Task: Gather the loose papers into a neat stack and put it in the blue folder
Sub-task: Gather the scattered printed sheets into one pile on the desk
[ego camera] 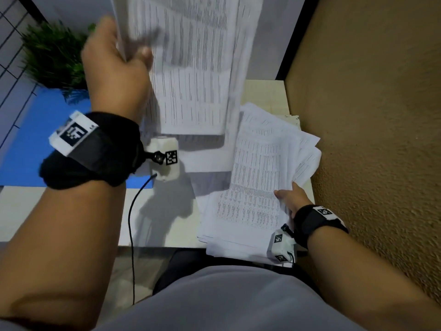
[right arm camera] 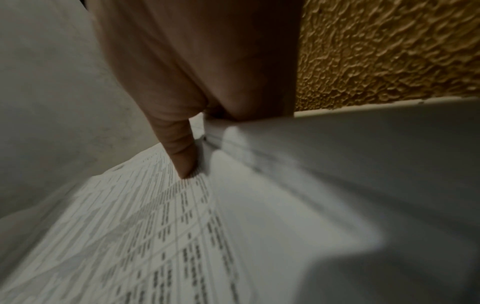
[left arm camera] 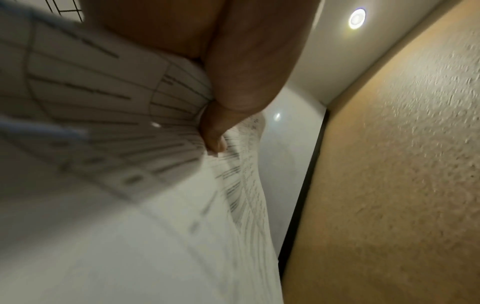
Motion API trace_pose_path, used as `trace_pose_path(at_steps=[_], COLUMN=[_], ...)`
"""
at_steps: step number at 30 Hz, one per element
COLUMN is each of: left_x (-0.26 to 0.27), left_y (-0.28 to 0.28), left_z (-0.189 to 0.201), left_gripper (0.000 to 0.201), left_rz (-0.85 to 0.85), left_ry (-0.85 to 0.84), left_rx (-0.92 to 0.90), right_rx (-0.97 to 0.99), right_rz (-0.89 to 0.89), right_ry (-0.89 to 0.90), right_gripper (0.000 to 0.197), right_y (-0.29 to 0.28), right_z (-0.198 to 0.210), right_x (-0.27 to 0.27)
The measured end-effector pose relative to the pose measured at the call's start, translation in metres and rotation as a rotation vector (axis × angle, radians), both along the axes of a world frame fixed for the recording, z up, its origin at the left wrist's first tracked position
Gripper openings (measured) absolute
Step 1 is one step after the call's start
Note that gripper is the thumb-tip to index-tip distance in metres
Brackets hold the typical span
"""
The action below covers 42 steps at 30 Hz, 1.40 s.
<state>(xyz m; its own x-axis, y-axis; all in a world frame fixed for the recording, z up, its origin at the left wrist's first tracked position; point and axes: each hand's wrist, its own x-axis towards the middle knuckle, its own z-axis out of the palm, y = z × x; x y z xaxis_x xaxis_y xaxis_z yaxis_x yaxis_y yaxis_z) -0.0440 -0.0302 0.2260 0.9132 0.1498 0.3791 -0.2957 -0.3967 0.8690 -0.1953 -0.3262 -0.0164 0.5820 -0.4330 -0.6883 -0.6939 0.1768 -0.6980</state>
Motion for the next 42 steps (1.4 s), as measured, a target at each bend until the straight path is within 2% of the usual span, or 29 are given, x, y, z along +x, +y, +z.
trace_pose_path(at_steps=[3,5,7,8,11,14,16,18,22,24,26,27,30,32,34,36,38,39,42], left_x=[0.014,0.026,0.028,0.023,-0.006,-0.033,-0.046,-0.055,-0.068,-0.071,-0.064,-0.058,-0.034,-0.020,-0.008,-0.002,-0.003,-0.006,-0.021], left_y=[-0.007,-0.018,-0.034,-0.043,-0.061,-0.065,-0.063,-0.064,-0.074,-0.076,-0.068,-0.061,-0.040,-0.032,-0.029,-0.032,-0.039,-0.042,-0.051], left_z=[0.006,-0.013,-0.048,-0.070,-0.140,-0.199,-0.232,-0.251,-0.257,-0.254,-0.259,-0.259,-0.255,-0.251,-0.250,-0.247,-0.241,-0.238,-0.240], left_gripper=[0.021,0.037,0.047,0.047,0.042,0.040,0.054,0.080,0.118,0.128,0.119,0.110,0.078,0.064,0.057,0.049,0.029,0.018,0.014], left_rz=[-0.028,-0.088,-0.129,-0.136,-0.162,-0.144,-0.131,-0.161,-0.417,-0.519,-0.528,-0.471,-0.152,-0.057,-0.088,-0.118,-0.189,-0.246,-0.363], left_ry=[-0.055,0.046,0.231,0.329,0.557,0.753,0.874,0.930,0.901,0.882,0.911,0.912,0.808,0.793,0.879,0.974,1.024,1.046,1.077], left_rx=[-0.069,-0.160,-0.176,-0.130,0.031,0.150,0.200,0.243,0.752,0.803,0.646,0.553,0.371,0.283,0.121,-0.152,-0.310,-0.274,0.018], right_rx=[0.010,0.020,0.027,0.045,0.200,0.334,0.309,0.286,0.250,0.170,0.049,0.018,-0.004,0.005,0.068,0.098,0.072,0.041,-0.024], right_rz=[0.035,0.060,0.083,0.089,0.047,-0.064,-0.042,0.030,0.074,0.057,-0.017,-0.060,-0.081,-0.057,-0.052,-0.017,0.041,0.059,0.081], right_ry=[0.011,0.004,-0.018,-0.025,0.003,0.017,0.021,0.009,-0.074,-0.123,-0.071,-0.040,-0.028,-0.044,-0.051,-0.032,0.009,0.026,0.008], right_gripper=[0.050,0.055,0.057,0.065,0.108,0.121,0.120,0.114,0.094,0.070,0.056,0.053,0.049,0.047,0.045,0.050,0.060,0.064,0.056], right_y=[0.000,-0.003,-0.006,-0.009,-0.018,-0.018,-0.013,-0.010,-0.001,0.001,0.002,0.000,-0.006,-0.010,-0.015,-0.018,-0.021,-0.021,-0.010], right_z=[-0.002,-0.006,-0.008,-0.012,-0.016,-0.005,0.007,0.012,0.007,-0.003,-0.010,-0.015,-0.019,-0.017,-0.017,-0.016,-0.024,-0.029,-0.032], right_x=[0.000,-0.001,-0.001,-0.001,-0.001,0.000,-0.001,-0.002,-0.003,0.000,0.003,0.004,0.002,-0.004,-0.008,-0.010,-0.010,-0.011,-0.010])
